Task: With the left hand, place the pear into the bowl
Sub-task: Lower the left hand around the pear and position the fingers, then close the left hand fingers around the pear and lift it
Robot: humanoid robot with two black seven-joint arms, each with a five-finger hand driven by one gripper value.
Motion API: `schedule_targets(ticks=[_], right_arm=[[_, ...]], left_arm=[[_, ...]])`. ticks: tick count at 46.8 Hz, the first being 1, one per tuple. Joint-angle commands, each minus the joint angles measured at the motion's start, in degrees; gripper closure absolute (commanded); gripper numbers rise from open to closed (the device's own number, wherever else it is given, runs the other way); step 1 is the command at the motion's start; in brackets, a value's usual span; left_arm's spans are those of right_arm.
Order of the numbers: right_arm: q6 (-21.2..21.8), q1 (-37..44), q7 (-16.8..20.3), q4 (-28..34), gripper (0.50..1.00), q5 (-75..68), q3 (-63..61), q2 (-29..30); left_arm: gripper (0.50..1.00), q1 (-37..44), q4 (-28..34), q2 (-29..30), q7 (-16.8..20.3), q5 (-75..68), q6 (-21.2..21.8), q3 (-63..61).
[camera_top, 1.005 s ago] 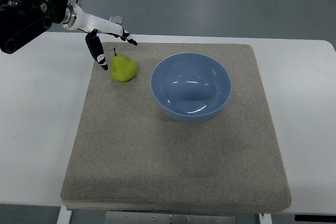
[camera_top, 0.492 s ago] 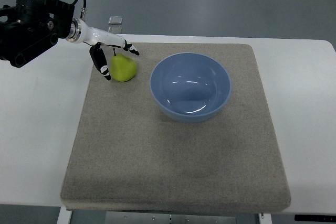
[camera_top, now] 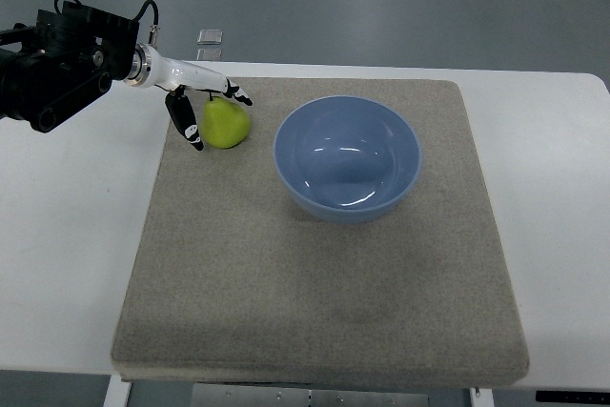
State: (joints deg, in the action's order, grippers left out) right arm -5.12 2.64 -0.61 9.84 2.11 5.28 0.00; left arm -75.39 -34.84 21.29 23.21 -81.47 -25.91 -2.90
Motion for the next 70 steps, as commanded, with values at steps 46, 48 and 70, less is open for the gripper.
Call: schedule_targets(ticks=[46,48,70], right_arm=[[0.02,0.00,0.00,0.00,0.576,0.00,0.00,0.00],[-0.06,0.08,0.00,0.00,0.574,0.00,0.00,0.00],[-0.06,0.08,0.00,0.00,0.576,0.00,0.00,0.00]], left_arm=[[1.000,-0.02,3.81,-2.92,0.00,-0.26,-0.01,-0.09],[1.000,-0.11,3.81,-2.83,0.00,-0.09,-0.10,-0.09],[1.000,-2.39,3.11,-2.92,0.09,0.96,0.07,0.88]])
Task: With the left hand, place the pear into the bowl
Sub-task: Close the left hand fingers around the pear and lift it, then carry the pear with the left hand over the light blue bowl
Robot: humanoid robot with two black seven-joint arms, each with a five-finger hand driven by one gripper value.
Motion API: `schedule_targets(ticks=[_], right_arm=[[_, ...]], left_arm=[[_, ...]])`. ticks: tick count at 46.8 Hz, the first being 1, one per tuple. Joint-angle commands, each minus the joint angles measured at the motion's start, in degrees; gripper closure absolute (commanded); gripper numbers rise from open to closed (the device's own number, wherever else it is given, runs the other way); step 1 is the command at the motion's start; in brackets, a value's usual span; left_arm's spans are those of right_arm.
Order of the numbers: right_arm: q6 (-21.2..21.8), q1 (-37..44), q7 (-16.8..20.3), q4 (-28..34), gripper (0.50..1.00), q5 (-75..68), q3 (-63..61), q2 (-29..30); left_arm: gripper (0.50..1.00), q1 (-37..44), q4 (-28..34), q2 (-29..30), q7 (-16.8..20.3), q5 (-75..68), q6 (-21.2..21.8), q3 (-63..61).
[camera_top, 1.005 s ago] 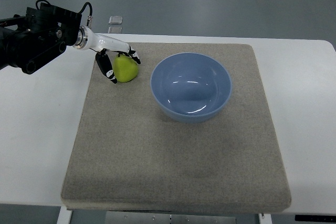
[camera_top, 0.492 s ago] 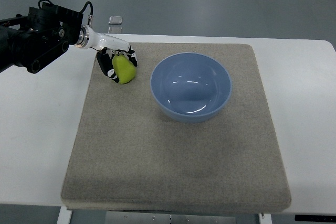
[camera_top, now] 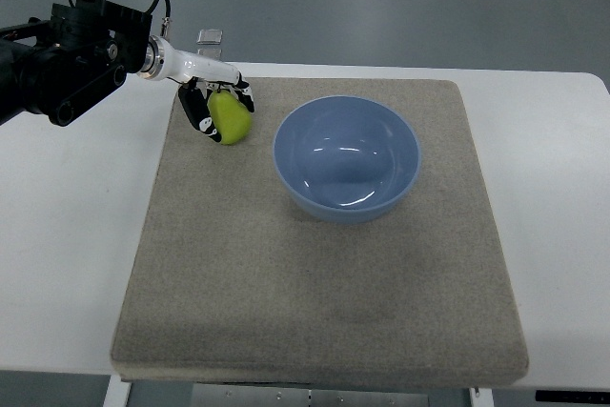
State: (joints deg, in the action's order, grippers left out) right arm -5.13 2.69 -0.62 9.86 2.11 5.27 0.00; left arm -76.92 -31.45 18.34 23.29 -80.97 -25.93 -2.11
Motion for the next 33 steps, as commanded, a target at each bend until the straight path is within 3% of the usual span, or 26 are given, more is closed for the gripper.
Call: schedule_targets(ticks=[1,18,33], right_arm=[[0.04,-0.06,0.00,-0.01,0.576,0.00,0.00,0.00],[0.04,0.03,0.00,-0.01,0.576,0.00,0.00,0.00],[0.04,-0.06,0.00,0.08,0.576,0.00,0.00,0.00]], left_arm=[[1.000,-1.21,-0.28,0.03,0.00,0.64,0.00,0.09],[1.000,-7.98,-5.11,0.82,0.00,6.09,0.18,0.18],[1.000,-11.67,-13.19,1.78,0.00,8.03,0.18,0.27]])
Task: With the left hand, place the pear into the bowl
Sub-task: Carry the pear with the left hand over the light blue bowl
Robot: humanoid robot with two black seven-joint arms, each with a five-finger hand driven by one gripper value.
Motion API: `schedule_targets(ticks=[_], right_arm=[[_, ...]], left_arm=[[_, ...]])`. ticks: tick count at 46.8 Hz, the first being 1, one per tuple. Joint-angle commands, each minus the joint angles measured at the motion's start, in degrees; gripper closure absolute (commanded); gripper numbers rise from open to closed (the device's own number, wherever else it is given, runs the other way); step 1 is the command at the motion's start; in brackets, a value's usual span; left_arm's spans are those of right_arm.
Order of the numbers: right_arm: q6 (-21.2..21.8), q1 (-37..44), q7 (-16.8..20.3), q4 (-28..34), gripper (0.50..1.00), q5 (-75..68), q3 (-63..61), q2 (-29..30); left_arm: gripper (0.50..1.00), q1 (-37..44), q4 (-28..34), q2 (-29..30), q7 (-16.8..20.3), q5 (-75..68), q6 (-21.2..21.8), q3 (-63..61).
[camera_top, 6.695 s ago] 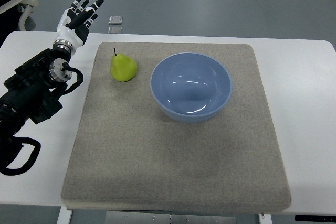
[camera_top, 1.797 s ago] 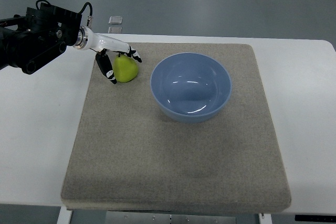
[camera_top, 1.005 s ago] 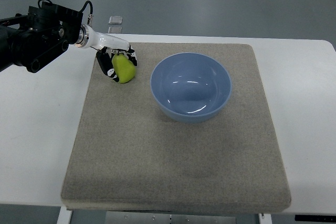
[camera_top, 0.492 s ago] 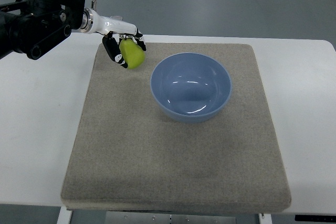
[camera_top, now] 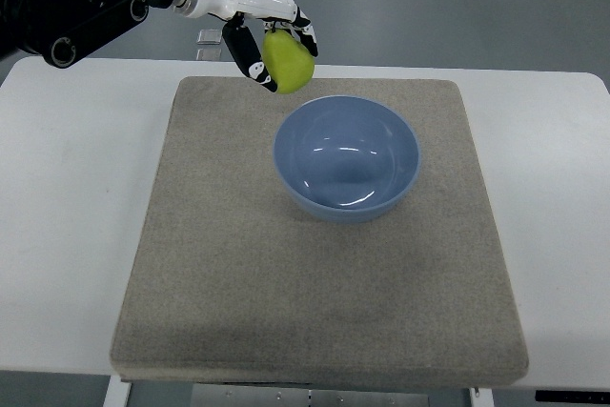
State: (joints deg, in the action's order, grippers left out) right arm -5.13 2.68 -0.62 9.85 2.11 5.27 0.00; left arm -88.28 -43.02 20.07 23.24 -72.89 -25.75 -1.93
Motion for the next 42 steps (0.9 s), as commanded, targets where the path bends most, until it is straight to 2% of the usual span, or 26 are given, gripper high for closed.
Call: schedule_targets(ticks=[1,13,42], right_arm=[[0.04,-0.04,0.01,-0.01,0.576,0.00,0.00,0.00],[-0.05,-0.04,0.01,-0.01,0.574,0.00,0.00,0.00],[0.04,0.05,0.01,-0.01,0.576,0.00,0.00,0.00]], left_arm=[[1.000,-0.31,-2.15,0.05,0.05,-0.06,-0.01,0.09],[1.000,-0.22,-8.74,0.49,0.05,-0.15,-0.01,1.23],[1.000,4.34,-8.66,-3.99,0.05,-1.38,0.17,0.62]])
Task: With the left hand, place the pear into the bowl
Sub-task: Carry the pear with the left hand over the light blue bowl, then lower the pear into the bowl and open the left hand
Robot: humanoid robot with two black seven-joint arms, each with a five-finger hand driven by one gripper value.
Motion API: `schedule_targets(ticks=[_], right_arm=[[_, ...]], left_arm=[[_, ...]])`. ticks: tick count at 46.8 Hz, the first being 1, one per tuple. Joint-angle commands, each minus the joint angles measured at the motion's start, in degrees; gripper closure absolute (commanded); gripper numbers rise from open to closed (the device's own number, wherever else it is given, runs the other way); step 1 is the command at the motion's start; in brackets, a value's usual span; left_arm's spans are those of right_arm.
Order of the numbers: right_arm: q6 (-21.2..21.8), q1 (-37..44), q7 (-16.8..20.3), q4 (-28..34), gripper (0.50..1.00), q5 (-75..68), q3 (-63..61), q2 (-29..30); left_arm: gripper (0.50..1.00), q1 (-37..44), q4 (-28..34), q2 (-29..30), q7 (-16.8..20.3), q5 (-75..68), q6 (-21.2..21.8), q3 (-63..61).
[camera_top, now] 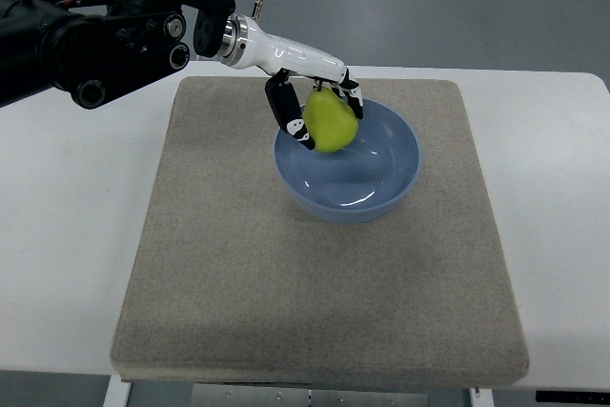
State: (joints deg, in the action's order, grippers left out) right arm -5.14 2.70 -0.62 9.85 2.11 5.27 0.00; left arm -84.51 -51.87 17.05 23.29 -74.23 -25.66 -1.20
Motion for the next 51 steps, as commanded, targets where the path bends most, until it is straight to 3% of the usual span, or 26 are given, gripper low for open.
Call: schedule_targets(ticks=[1,27,31,33,40,44,46,51], right_arm=[[0.04,0.03,0.00,-0.01,0.576,0.00,0.00,0.00],[0.04,0.03,0.00,0.08,0.576,0.00,0.00,0.00],[-0.05,0.03,0.00,-0.01,0.576,0.00,0.00,0.00],[0.04,-0.06,0.00,-0.01,0.576,0.00,0.00,0.00],[0.04,-0.06,0.00,-0.01,0.576,0.00,0.00,0.00],[-0.05,0.03,0.00,-0.01,0.576,0.00,0.00,0.00],[0.04,-0.06,0.00,0.08,0.576,0.00,0.00,0.00],[0.04,-0.06,0.00,-0.01,0.576,0.00,0.00,0.00]], left_arm=[[1.000,0.74,0.19,-1.14,-0.09,-0.04,0.08,-0.12],[1.000,2.59,0.45,-1.67,-0.09,-0.56,1.40,-0.29],[0.858,2.68,0.45,-1.67,-0.09,-0.56,1.40,-0.20],[0.810,2.94,0.45,-1.67,-0.09,-0.56,1.49,-0.20],[0.754,3.03,0.36,-1.67,-0.17,-0.47,1.49,-0.20],[0.707,3.03,0.36,-1.67,-0.17,-0.39,1.49,-0.20],[0.658,3.03,0.36,-1.67,-0.17,-0.04,1.49,-0.20],[0.619,3.03,0.36,-1.67,-0.17,0.32,1.49,-0.20]])
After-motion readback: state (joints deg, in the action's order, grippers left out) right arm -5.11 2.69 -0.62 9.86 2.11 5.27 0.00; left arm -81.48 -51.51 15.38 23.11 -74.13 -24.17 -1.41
